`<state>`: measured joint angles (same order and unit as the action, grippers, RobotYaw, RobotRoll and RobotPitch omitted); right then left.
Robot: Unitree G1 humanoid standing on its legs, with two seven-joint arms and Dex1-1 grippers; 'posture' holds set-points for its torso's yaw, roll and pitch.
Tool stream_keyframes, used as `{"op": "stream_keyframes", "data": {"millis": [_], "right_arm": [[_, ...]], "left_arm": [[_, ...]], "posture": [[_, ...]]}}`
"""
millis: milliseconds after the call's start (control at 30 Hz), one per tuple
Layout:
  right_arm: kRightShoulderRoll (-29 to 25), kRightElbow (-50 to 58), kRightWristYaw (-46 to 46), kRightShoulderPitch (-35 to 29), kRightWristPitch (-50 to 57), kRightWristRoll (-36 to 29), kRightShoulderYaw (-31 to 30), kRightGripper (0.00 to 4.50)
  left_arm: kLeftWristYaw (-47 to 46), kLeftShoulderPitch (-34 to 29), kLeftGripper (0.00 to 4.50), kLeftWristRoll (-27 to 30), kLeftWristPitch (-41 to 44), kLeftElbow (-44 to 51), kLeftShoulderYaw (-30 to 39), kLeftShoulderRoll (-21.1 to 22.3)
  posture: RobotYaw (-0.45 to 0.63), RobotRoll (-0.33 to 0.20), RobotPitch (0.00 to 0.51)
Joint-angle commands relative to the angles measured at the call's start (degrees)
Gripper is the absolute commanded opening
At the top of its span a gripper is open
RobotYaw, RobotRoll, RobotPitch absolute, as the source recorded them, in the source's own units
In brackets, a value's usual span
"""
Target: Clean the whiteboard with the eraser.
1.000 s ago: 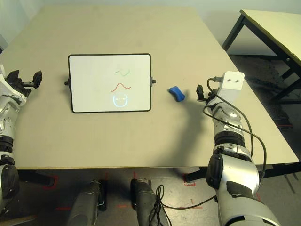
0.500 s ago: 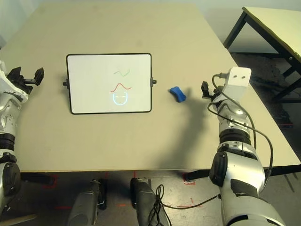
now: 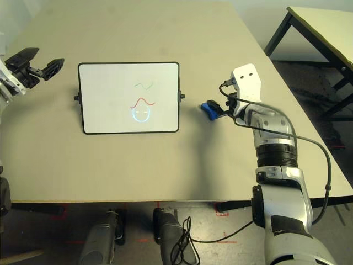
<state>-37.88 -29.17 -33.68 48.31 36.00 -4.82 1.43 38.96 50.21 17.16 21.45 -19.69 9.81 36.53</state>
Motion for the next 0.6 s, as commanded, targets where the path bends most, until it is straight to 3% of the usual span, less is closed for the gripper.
{"op": "stream_keyframes", "data": {"millis": [33, 200, 333, 600], "right_arm": [[-0.27, 0.50, -0.94, 0.15, 2.03, 0.69, -1.09, 4.49], [0.50, -1.76, -0.78, 0.22, 1.73, 1.25, -1.13, 4.49], [1.25, -3.16, -0.56, 0.58, 1.25, 1.68, -1.23, 3.32], [2.66, -6.70, -0.34, 1.59, -0.57, 2.74, -1.63, 0.57]], "left_arm": [[0.81, -1.81, 4.50, 1.70, 4.46, 5.52, -1.52, -1.31], [1.29, -3.08, 4.50, 2.21, 7.73, 8.66, -3.06, -2.59], [2.59, -3.99, 4.50, 2.67, 9.87, 9.67, -4.52, -3.04], [4.03, -5.85, 4.50, 2.98, 12.31, 12.58, -6.87, -4.04]], "posture": [[0.01, 0.000, 0.204], [0.02, 0.000, 0.215], [0.02, 0.000, 0.223], [0.02, 0.000, 0.234]]}}
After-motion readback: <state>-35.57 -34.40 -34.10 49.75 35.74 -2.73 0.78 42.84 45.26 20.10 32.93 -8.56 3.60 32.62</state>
